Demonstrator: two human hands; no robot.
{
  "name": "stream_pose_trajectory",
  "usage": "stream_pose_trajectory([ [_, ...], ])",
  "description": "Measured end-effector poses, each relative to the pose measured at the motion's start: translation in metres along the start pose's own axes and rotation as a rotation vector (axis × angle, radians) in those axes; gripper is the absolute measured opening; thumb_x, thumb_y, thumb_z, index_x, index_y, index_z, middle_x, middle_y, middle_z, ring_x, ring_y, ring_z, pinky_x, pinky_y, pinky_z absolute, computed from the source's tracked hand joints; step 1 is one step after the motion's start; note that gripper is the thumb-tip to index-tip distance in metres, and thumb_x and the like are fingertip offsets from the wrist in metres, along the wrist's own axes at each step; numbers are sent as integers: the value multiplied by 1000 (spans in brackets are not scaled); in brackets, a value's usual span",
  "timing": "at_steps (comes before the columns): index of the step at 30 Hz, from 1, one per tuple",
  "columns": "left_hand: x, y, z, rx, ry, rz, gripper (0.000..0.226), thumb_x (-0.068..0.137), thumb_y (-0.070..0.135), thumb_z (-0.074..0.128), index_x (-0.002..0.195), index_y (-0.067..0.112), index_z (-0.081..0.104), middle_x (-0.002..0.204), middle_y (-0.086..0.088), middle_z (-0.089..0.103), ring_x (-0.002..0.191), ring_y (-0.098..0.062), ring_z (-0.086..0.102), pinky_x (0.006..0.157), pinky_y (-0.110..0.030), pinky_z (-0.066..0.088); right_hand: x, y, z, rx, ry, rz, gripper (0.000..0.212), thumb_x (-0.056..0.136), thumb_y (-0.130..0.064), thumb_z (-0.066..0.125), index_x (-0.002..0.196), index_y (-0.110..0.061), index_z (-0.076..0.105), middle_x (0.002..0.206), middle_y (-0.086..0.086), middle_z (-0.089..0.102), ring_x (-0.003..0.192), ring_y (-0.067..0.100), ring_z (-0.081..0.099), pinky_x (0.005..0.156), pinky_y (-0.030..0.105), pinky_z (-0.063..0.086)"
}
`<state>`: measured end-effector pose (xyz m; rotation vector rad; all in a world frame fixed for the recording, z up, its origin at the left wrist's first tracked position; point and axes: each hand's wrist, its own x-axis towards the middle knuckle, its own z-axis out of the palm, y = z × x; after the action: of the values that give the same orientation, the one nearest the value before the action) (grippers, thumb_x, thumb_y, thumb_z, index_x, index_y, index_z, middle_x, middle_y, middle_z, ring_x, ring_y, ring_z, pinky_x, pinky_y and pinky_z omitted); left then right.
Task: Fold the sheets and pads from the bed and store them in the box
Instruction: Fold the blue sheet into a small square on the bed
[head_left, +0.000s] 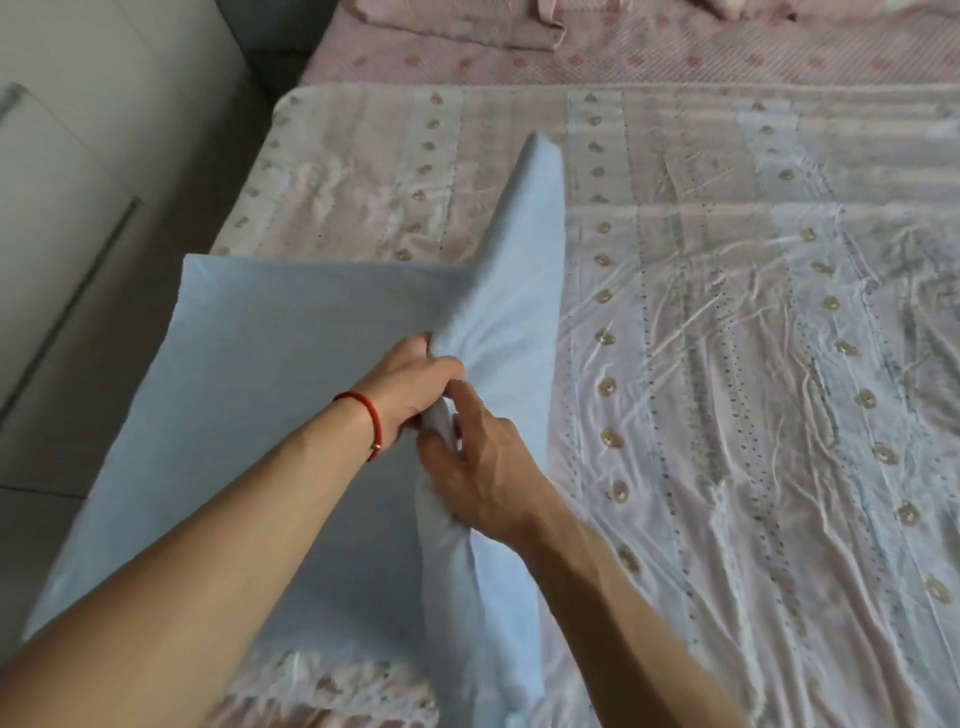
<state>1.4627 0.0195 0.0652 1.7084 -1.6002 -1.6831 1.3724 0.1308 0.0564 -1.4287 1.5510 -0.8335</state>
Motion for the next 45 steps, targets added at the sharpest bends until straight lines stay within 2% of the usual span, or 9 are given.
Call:
stream_pose_trajectory([
  [4, 23, -50, -83, -102, 91, -43, 18, 88, 6, 67, 104, 5, 73, 97, -18, 75, 83, -30, 70, 81, -43, 57, 17, -17, 56, 72, -8, 29, 45, 106, -39, 50, 147, -22, 43, 103, 1, 71, 81, 18, 67, 81, 34, 54],
  [8, 47, -141, -135, -158, 151, -310, 29, 94, 21, 70, 115, 2, 69, 101, -20, 74, 81, -32, 69, 79, -45, 57, 20, 27, 81, -75, 171, 135, 41, 104, -35, 51, 142, -20, 53, 129, 0, 63, 116, 12, 59, 101, 29, 45],
  [12, 47, -207, -145, -7, 114, -289, 27, 95, 32, 69, 108, 8, 72, 99, -11, 77, 97, -32, 73, 97, -51, 55, 29, 85, 78, -457, 90, 267, 72, 95, -52, 37, 159, -21, 30, 169, 11, 15, 157, 33, 11, 125, 49, 20],
  [16, 37, -214, -132, 242, 234, -122, 31, 98, 45, 57, 98, 14, 64, 98, -7, 70, 94, -30, 67, 89, -45, 54, 71, 110, 61, -617, 10, 299, 77, 102, -57, 42, 164, -32, 4, 170, 3, -22, 157, 30, -16, 125, 57, 2],
  [26, -20, -251, -118, 39, 135, -206, 35, 92, 46, 67, 116, 21, 71, 99, 10, 77, 90, -5, 73, 74, -18, 54, 134, 141, 45, -663, -150, 344, 78, 100, -61, 40, 163, -38, -1, 171, 4, -19, 157, 30, -16, 125, 55, 3],
  [31, -22, -243, -113, 481, 275, -316, 59, 77, 71, 62, 114, 26, 56, 109, 0, 70, 99, -26, 67, 87, -39, 55, 140, 139, 38, -758, -31, 178, 76, 102, -55, 40, 164, -32, 2, 170, 3, -18, 157, 29, -17, 122, 64, -1],
  [34, 7, -200, -91, 871, 519, -16, 70, 75, 60, 52, 134, 24, 44, 135, -12, 49, 121, -39, 49, 89, -50, 52, 181, 150, 23, -759, -24, 187, 75, 103, -60, 36, 164, -36, -1, 170, 3, -21, 156, 33, -19, 123, 65, -4],
  [39, 126, -129, -58, 1107, 408, 285, 70, 95, 56, 29, 160, 40, 9, 170, -6, -8, 155, -38, -9, 118, -69, 10, 249, 156, 7, -733, -7, 297, 86, 94, -78, 33, 162, -42, -5, 169, 6, -26, 154, 37, -25, 120, 68, -10],
  [45, 192, -170, -51, 1195, 360, 237, 71, 94, 62, 5, 161, 39, -5, 170, -5, -13, 154, -39, -14, 116, -71, 1, 276, 176, 31, -839, 82, 354, 98, 78, -96, 9, 158, -45, -17, 165, 16, -32, 148, 52, -27, 113, 75, -15],
])
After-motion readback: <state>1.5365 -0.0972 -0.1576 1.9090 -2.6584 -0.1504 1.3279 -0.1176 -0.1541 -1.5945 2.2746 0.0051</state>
